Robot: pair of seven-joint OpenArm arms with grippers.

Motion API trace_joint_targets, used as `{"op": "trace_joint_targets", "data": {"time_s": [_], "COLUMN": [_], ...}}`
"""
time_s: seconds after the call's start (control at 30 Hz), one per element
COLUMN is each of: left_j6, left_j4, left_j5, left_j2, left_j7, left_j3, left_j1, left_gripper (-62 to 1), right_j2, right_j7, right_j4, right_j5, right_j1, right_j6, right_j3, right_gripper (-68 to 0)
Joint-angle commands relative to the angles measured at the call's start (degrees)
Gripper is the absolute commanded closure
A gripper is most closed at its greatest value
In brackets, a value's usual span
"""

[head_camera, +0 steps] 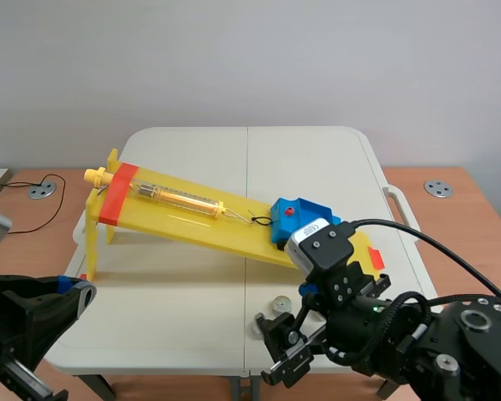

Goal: Place the four metal weights on the blue cart on the ramp.

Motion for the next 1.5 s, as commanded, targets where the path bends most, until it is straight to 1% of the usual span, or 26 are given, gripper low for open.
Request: {"op": "trace_joint_targets", "data": {"time_s": [0.0, 0.1, 0.23, 0.4, 0.53, 0.67, 0.77, 0.8, 1.1, 1.2, 1.33, 1.47], "left_j6": [-1.4, -1.4, -1.4, -1.4, -1.4, -1.4, -1.4, -1.4, -1.4, -1.4, -1.4, -1.4], "left_j4": [4.0, 4.0, 4.0, 4.0, 4.0, 4.0, 4.0, 4.0, 4.0, 4.0, 4.0, 4.0], "left_j5": [-3.2, -3.2, -3.2, -3.2, -3.2, -3.2, -3.2, -3.2, -3.2, -3.2, -3.2, -3.2], "left_j2": [0.3, 0.3, 0.3, 0.3, 0.3, 0.3, 0.3, 0.3, 0.3, 0.3, 0.3, 0.3], "left_j7": [-5.8, -5.8, -5.8, -5.8, -5.8, -5.8, -5.8, -5.8, -6.0, -6.0, -6.0, -6.0], "left_j3": [-0.9, -0.9, -0.9, -0.9, -0.9, -0.9, -0.9, -0.9, -0.9, -0.9, -0.9, -0.9], "left_j1": [0.3, 0.3, 0.3, 0.3, 0.3, 0.3, 0.3, 0.3, 0.3, 0.3, 0.3, 0.3], "left_gripper": [-2.7, -2.7, -2.7, -2.7, -2.7, -2.7, -2.7, -2.7, -2.7, -2.7, -2.7, -2.7], "right_j2": [-0.5, -1.1, -2.2, -2.7, -3.2, -3.6, -3.6, -3.6, -4.8, -5.4, -5.5, -5.5], "right_j7": [8.1, 10.3, 11.9, 12.5, 14.1, 14.2, 14.2, 14.2, 14.1, 13.9, 13.8, 12.3], "right_j4": [2.3, 0.3, -1.7, -3.8, -4.6, -4.6, -4.6, -4.6, -6.7, -7.7, -8.0, -8.1], "right_j5": [2.1, 1.0, -0.2, -0.8, -3.8, -4.3, -4.3, -4.3, -5.0, -5.0, -5.0, -5.0], "right_j1": [4.3, 5.2, 5.7, 6.3, 6.6, 6.6, 6.6, 6.8, 9.4, 10.1, 10.2, 10.2], "right_j6": [-0.8, -0.8, -0.9, -0.9, -1.2, -1.3, -3.8, -4.2, -4.3, -4.3, -4.3, -4.3], "right_j3": [-0.5, -1.9, -3.4, -5.2, -5.9, -5.9, -5.9, -5.9, -7.1, -7.7, -8.2, -8.2], "right_gripper": [-42.3, -42.3, -42.3, -42.3, -42.3, -42.3, -42.3, -42.3, -42.1, -39.5, -39.5, -39.5]}}
